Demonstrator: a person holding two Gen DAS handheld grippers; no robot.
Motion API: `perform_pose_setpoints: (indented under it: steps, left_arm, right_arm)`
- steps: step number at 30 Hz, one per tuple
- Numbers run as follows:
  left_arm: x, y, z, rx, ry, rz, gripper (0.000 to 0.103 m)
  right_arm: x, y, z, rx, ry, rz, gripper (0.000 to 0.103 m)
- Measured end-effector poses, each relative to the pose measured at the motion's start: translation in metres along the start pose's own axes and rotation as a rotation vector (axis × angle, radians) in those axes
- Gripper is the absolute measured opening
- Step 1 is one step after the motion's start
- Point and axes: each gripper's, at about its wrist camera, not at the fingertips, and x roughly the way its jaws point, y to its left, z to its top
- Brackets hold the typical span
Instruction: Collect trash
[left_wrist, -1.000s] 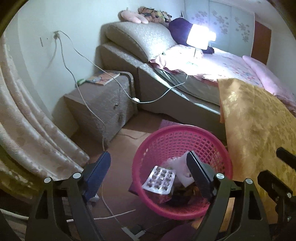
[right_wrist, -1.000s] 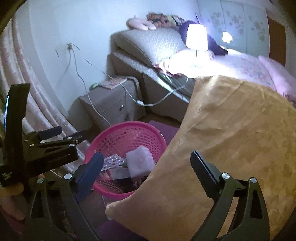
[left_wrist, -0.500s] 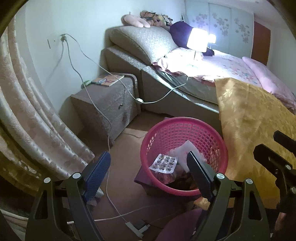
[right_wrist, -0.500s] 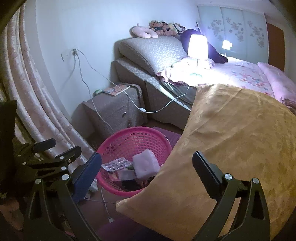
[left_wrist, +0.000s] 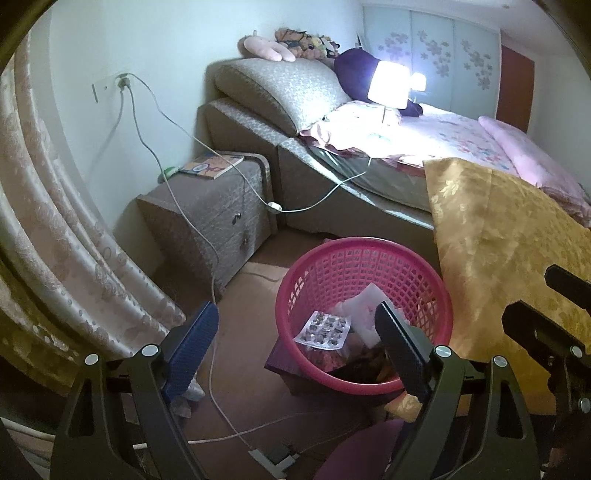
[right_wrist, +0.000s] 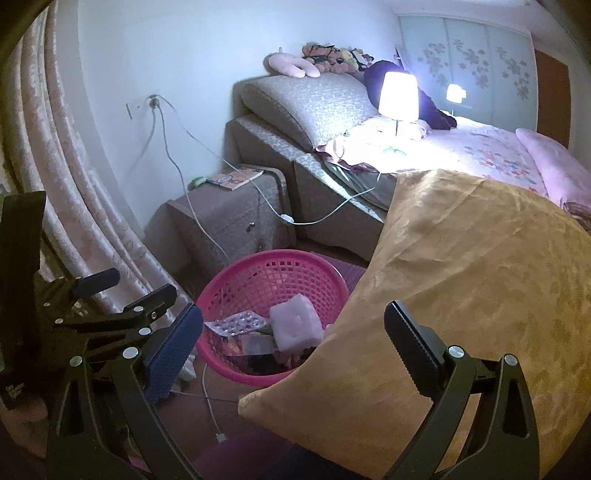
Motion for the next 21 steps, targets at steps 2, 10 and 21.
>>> perform_pose_setpoints:
  steps: [2,10,21]
  left_arm:
    - [-0.0002,0.0003,0.0001,0.002,-0.003,0.000,0.084]
    - [0.0008,0.0019,-0.0007,-0.007,-0.010,0.002,0.084]
    - [0.0011,0.0028,-0.0004,-0.004,-0.011,0.015,0.087]
  right_arm:
    - [0.0002,0.0007,-0.0012,-0.002,0.003,0.001,0.096]
    - [0.0004,0.0013,-0.0024,-0.004,0.007,-0.002,0.096]
    - [0.0015,0.0024,-0.0041,-0.005,0.014,-0.002,0.096]
